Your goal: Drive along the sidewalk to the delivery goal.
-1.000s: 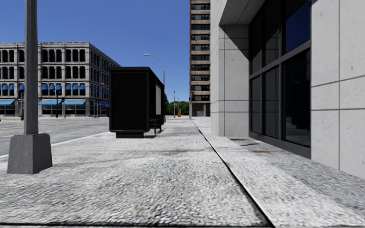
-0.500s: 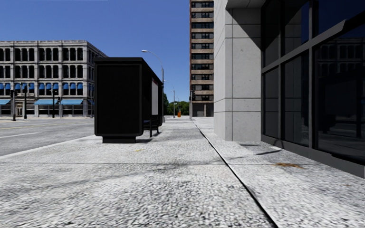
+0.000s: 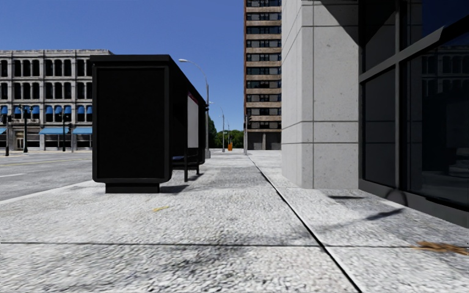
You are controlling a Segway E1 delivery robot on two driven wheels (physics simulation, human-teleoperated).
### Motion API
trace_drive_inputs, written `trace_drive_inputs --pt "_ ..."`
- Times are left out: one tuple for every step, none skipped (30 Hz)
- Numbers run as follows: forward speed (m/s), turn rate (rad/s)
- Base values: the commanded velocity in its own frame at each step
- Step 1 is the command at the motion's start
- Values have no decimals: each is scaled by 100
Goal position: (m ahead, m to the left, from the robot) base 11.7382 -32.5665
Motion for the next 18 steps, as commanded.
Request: trace_drive_inputs --pt "200 0" --pt "200 0" --pt "200 0" --pt "200 0" --pt "200 0" --pt "200 0" --pt "200 0" --pt "200 0" --pt "200 0" --pt "200 0" --pt "200 0" --pt "200 0" --pt "200 0" --pt "200 0" --pt "200 0" --pt "200 0" --pt "200 0" --pt "200 0"
